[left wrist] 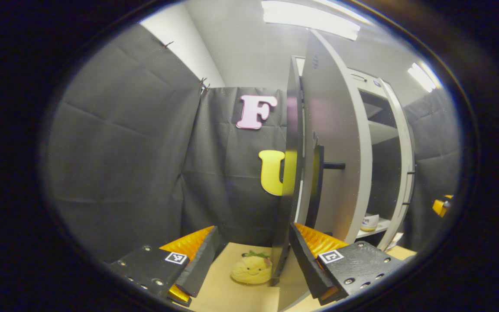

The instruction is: Grab one shoe with the right hand and put it into the shoe cabinet, grab the other shoe with the left hand and put it into the shoe cabinet; then close the right door with the right hand and the left door with the left hand.

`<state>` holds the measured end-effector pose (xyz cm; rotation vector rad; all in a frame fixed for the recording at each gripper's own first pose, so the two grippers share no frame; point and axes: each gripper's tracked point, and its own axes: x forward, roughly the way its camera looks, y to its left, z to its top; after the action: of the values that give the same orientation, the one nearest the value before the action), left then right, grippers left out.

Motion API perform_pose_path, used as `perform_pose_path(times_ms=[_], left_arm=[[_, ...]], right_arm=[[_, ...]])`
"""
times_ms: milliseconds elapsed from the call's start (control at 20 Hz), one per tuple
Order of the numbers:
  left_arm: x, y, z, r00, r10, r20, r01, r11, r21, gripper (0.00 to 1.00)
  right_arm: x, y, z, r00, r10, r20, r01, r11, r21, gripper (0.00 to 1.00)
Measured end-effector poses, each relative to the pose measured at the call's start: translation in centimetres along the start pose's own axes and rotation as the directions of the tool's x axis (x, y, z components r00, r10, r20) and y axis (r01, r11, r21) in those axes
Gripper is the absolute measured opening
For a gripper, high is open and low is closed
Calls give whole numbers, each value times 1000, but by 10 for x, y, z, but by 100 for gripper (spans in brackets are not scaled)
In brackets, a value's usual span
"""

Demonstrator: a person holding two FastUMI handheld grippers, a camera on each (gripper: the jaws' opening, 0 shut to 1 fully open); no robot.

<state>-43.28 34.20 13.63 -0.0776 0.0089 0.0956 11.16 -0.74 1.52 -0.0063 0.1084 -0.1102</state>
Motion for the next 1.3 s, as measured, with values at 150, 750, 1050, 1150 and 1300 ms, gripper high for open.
perform_pose_path(times_ms=[150, 750, 1050, 1150, 1300], left_arm=[[-8, -7, -2, 999, 37, -16, -37, 999, -18, 100], [-26, -37, 3, 993, 116, -27, -115, 993, 26, 90], [-30, -70, 4, 995, 90, -31, -89, 996, 26, 97], [-32, -83, 3, 996, 79, -28, -78, 996, 35, 100], [-32, -102, 5, 998, 58, -28, -57, 998, 29, 100]], right_arm=[[6, -13, -7, 999, 29, -18, -29, 999, 13, 97], [21, -43, -13, 993, 120, -22, -119, 992, 46, 97], [24, -47, -15, 989, 148, -23, -147, 988, 45, 97], [25, -50, -15, 988, 155, -26, -154, 987, 51, 93], [24, -54, -17, 987, 160, -26, -158, 986, 44, 97]])
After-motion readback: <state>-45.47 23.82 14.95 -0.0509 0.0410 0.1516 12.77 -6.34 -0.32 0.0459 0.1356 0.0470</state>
